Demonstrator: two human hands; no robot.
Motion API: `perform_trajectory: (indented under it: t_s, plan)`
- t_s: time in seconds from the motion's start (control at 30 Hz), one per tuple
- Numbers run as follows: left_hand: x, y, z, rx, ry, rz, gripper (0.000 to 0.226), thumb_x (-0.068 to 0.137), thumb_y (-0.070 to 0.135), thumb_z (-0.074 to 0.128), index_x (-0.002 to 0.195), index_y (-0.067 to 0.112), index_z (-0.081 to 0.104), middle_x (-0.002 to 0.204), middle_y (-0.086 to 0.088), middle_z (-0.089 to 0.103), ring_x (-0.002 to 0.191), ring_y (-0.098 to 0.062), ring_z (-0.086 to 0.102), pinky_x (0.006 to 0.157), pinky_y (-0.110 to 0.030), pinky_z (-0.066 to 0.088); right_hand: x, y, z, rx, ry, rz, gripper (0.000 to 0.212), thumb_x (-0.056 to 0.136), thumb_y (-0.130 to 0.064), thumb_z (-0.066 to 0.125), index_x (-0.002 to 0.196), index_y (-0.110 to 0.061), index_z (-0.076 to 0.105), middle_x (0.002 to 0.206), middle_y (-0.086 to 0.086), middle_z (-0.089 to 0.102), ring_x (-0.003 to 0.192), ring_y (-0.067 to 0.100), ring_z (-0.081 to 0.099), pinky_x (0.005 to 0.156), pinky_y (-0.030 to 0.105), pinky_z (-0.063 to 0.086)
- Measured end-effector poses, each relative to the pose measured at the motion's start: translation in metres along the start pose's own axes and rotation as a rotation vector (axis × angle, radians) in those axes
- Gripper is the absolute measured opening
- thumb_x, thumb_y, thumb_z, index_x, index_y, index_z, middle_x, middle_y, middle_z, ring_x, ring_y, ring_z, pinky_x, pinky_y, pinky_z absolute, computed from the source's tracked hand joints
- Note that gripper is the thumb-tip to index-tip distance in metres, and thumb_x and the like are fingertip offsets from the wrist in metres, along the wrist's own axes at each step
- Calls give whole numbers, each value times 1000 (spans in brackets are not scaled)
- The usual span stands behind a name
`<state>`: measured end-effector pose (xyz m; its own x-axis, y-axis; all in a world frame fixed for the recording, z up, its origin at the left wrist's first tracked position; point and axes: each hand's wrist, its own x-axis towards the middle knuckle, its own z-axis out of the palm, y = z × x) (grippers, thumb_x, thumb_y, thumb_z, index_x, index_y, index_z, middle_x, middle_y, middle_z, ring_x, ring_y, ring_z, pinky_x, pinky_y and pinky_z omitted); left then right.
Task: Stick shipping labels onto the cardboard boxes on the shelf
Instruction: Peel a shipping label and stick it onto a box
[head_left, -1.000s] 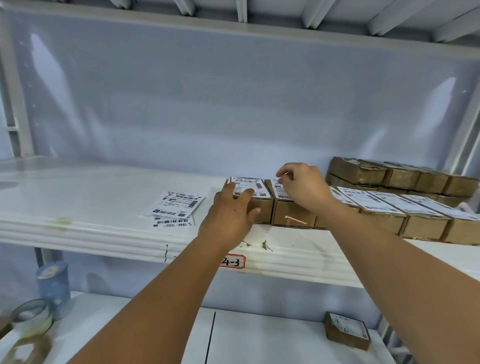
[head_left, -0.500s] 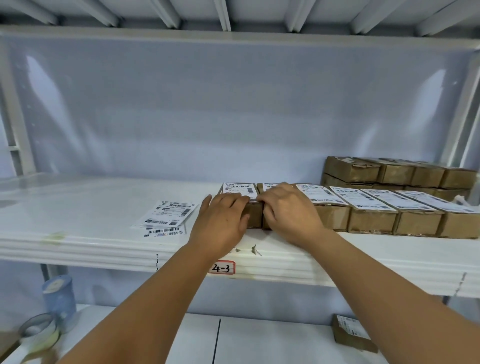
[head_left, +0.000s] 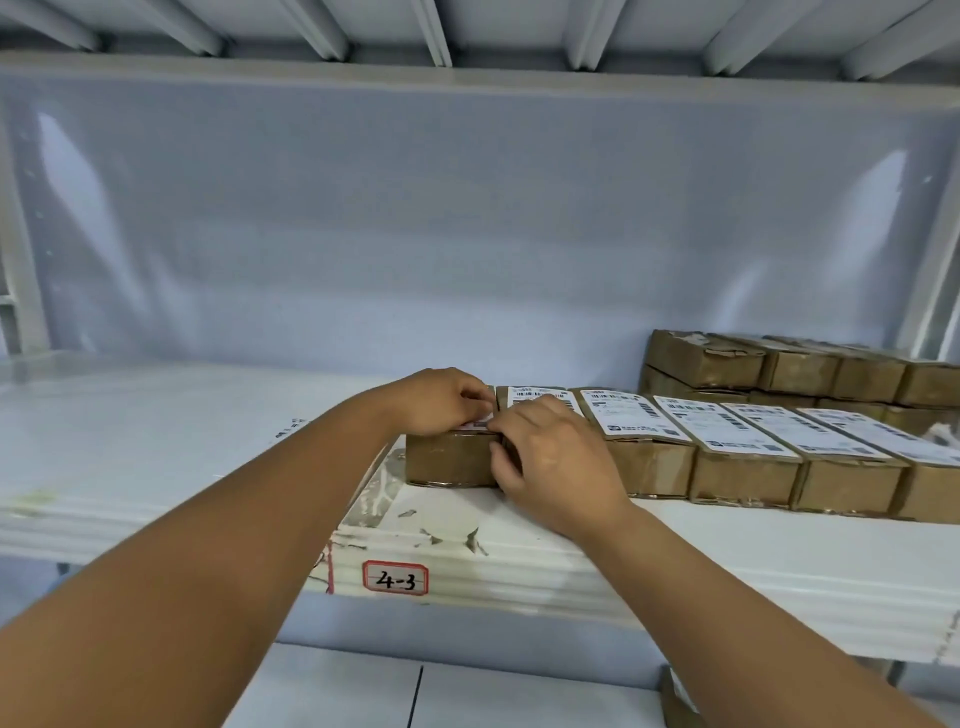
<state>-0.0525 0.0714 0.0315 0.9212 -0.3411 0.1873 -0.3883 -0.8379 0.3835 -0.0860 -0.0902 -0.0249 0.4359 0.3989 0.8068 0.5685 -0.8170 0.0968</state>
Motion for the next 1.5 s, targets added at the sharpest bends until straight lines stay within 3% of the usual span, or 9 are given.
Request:
perform_trajectory:
  t_s: [0.2, 0.43, 0.6, 0.7, 0.8, 0.93, 1.13, 1.4, 1.5]
  plan:
    - [26, -9, 4, -32, -65, -65, 27, 99, 40, 39, 80, 28, 55, 88, 8, 57, 89, -13, 49, 83, -28, 36, 0, 1, 3, -15, 38, 0, 29, 79, -27, 44, 81, -15, 70, 75, -2, 65, 74, 21, 60, 62, 27, 50]
    - [29, -15, 5, -98, 95, -185, 36, 96, 35, 48, 129, 20, 53, 139, 4, 47, 126, -17, 43, 102, -27, 31, 0, 0, 4, -3, 26, 19, 28, 77, -27, 43, 78, -15, 68, 74, -1, 65, 73, 21, 58, 62, 26, 49]
    - [20, -22, 7, -387, 478, -401, 10, 84, 21, 54, 83, 10, 55, 87, -11, 55, 82, -27, 50, 70, -28, 38, 0, -2, 1, 22, 0, 26, 30, 78, -27, 41, 82, -13, 68, 78, 0, 66, 75, 22, 61, 60, 28, 53]
    - [8, -27, 12, -566, 377, -349, 37, 85, 15, 65, 121, 10, 56, 117, -7, 56, 105, -24, 55, 89, -30, 43, 0, -4, -2, 36, -4, 32, 32, 78, -29, 41, 85, -13, 68, 79, 0, 66, 75, 22, 63, 61, 29, 54]
    - [4, -24, 12, -662, 322, -299, 39, 88, 9, 63, 126, 8, 54, 124, -8, 55, 102, -20, 56, 84, -26, 43, -2, -4, -6, -3, 7, 20, 30, 76, -31, 43, 84, -16, 68, 75, -2, 66, 72, 21, 63, 70, 28, 50]
    - [4, -14, 11, -452, 469, -294, 25, 96, 26, 50, 109, 8, 62, 111, -5, 61, 104, -25, 56, 91, -32, 42, -3, -4, -8, -26, 6, 40, 32, 77, -39, 44, 84, -19, 68, 75, -5, 66, 72, 17, 62, 62, 25, 50]
    - [-13, 7, 7, -346, 984, -136, 16, 95, 20, 45, 100, 15, 60, 93, 5, 61, 85, -14, 53, 71, -22, 33, -2, -2, -7, -16, 57, 29, 31, 80, -36, 45, 84, -16, 68, 75, -2, 66, 72, 21, 62, 62, 28, 51]
    - [-22, 60, 25, 233, 609, 224, 22, 96, 23, 41, 112, 24, 56, 105, 4, 64, 101, -16, 54, 78, -33, 47, 0, 18, -29, 32, 288, 343, 25, 80, -23, 46, 90, -16, 68, 84, 1, 67, 80, 26, 61, 73, 35, 48]
    - [-11, 84, 33, 344, 603, 271, 26, 97, 27, 38, 120, 25, 52, 106, 2, 63, 102, -17, 53, 71, -31, 44, 11, 49, -47, 83, 153, 536, 25, 86, -18, 52, 108, -17, 64, 110, 6, 60, 104, 27, 54, 83, 35, 44]
